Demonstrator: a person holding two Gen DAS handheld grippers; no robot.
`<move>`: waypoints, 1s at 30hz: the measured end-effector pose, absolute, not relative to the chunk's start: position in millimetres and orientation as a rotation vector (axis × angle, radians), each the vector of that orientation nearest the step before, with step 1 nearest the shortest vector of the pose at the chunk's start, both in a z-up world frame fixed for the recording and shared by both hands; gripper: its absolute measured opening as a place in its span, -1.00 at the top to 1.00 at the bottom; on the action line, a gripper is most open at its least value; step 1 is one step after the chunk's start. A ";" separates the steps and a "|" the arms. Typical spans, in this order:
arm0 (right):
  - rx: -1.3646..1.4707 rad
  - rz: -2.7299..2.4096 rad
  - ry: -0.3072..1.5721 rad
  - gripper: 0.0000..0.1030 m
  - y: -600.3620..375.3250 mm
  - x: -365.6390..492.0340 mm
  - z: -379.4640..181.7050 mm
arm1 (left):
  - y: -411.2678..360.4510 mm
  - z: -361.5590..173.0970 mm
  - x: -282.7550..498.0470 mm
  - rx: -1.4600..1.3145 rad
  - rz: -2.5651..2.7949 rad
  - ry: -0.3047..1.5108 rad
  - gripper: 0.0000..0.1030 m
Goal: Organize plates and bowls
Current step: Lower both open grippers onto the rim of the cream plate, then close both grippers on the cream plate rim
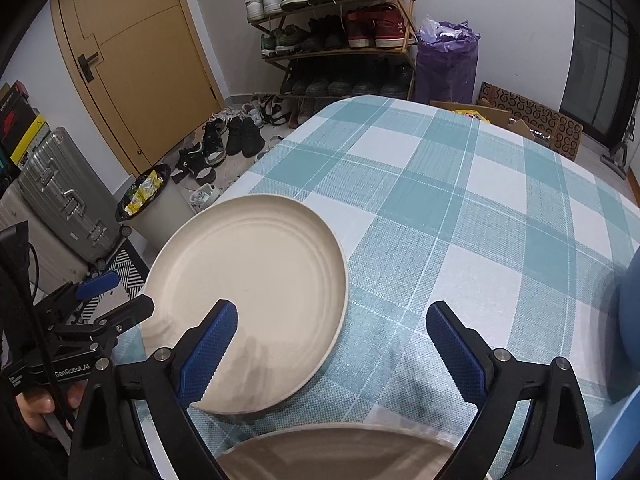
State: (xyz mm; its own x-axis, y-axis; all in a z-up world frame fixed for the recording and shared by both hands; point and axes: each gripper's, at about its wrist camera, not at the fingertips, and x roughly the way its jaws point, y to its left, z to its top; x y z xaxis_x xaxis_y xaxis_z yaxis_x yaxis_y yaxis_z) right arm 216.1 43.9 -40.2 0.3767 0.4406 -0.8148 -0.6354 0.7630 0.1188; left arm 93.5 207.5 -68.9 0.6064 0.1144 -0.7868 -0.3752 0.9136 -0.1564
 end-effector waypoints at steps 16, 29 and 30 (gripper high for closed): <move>-0.234 0.717 1.026 -0.41 52.5 220.9 -62.8 | 203.2 -80.7 97.5 -0.331 0.233 0.930 -0.07; -0.269 0.719 1.053 0.23 62.0 216.6 -78.2 | 202.0 -87.5 98.5 -0.341 0.205 0.949 0.39; -0.274 0.720 1.052 0.24 62.3 216.2 -78.1 | 201.5 -87.5 98.5 -0.343 0.199 0.948 0.45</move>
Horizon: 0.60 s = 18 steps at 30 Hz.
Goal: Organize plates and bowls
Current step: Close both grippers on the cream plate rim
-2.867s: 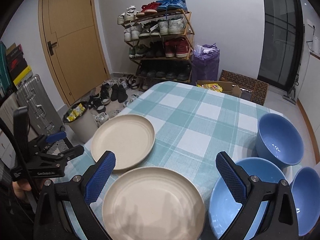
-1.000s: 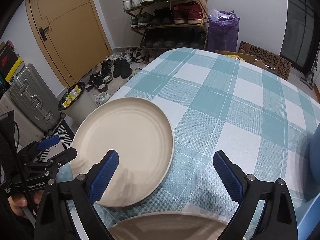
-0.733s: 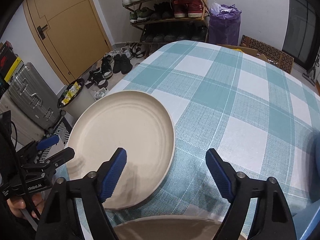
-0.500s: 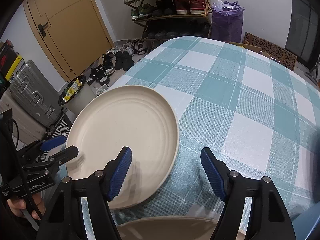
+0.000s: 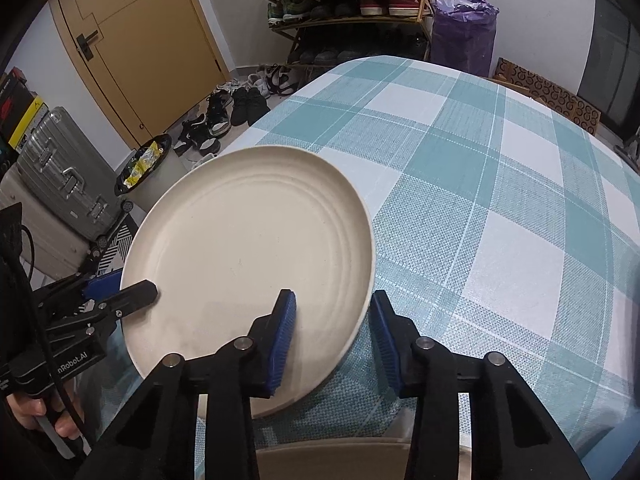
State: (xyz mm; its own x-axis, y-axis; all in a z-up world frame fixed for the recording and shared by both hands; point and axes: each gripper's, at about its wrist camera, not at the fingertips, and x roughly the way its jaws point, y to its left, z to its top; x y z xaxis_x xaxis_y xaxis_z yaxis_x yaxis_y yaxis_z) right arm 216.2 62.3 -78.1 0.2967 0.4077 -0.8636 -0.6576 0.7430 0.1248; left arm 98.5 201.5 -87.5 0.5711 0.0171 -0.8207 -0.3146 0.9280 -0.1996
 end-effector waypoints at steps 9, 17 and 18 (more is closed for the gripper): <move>-0.285 0.693 1.014 0.57 57.7 213.4 -75.9 | 200.3 -86.2 96.9 -0.346 0.203 0.941 0.56; -0.315 0.672 0.953 0.70 55.9 207.1 -69.6 | 199.2 -79.4 92.4 -0.329 0.217 0.916 0.57; -0.317 0.672 0.950 0.70 56.1 206.3 -69.2 | 199.3 -79.1 91.9 -0.328 0.218 0.915 0.57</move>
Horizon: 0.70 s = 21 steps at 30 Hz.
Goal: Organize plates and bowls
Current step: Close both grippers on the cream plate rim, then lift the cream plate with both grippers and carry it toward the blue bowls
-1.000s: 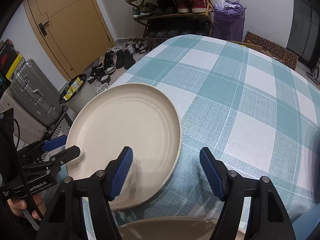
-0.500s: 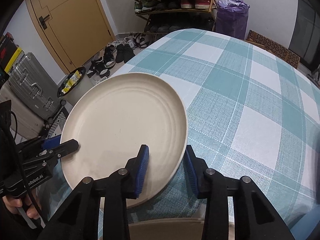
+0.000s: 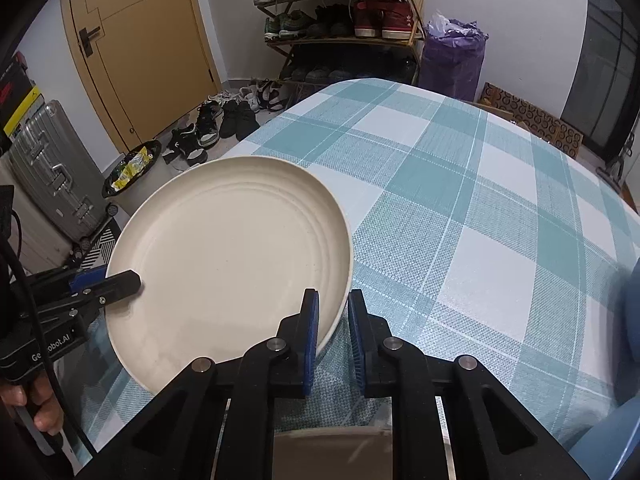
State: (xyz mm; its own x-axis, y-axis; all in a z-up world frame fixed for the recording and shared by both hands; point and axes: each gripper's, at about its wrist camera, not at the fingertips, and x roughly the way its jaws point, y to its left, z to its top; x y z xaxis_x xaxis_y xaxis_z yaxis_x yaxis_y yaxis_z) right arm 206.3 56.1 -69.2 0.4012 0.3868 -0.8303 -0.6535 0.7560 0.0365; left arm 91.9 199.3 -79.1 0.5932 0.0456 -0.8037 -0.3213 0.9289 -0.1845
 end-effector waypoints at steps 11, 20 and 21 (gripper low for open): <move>-0.298 0.679 0.928 0.70 51.1 202.9 -63.3 | 197.0 -75.3 90.9 -0.313 0.226 0.911 0.57; -0.288 0.675 0.905 0.70 43.5 197.3 -52.1 | 190.3 -66.7 88.5 -0.296 0.215 0.897 0.57; -0.287 0.674 0.903 0.70 42.7 197.0 -50.9 | 189.6 -65.8 88.0 -0.295 0.213 0.895 0.57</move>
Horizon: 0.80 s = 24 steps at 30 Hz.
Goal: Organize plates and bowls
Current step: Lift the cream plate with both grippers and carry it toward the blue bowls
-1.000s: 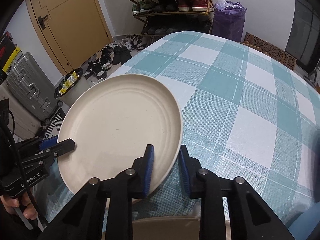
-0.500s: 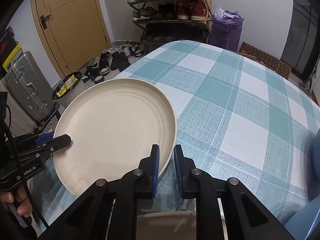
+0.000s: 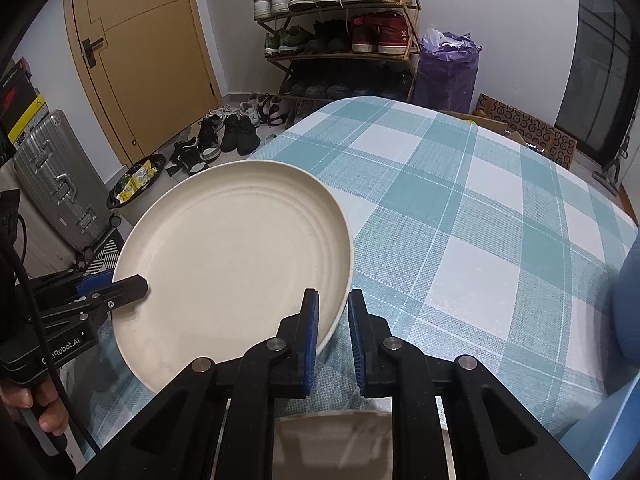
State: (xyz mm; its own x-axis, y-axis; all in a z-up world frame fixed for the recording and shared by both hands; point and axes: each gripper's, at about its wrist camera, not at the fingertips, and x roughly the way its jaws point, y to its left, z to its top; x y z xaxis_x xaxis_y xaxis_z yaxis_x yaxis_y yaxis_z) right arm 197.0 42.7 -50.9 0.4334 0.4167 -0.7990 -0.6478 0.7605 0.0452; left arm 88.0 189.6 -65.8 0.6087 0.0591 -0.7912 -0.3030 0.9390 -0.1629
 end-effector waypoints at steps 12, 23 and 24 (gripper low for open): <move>-0.275 0.663 0.873 0.70 31.0 187.5 -31.4 | 181.4 -54.7 85.9 -0.279 0.189 0.879 0.57; -0.257 0.645 0.865 0.70 15.7 179.4 -21.5 | 168.2 -48.9 85.1 -0.258 0.157 0.881 0.57; -0.255 0.643 0.864 0.70 13.2 179.1 -20.8 | 166.5 -48.2 85.2 -0.253 0.153 0.882 0.57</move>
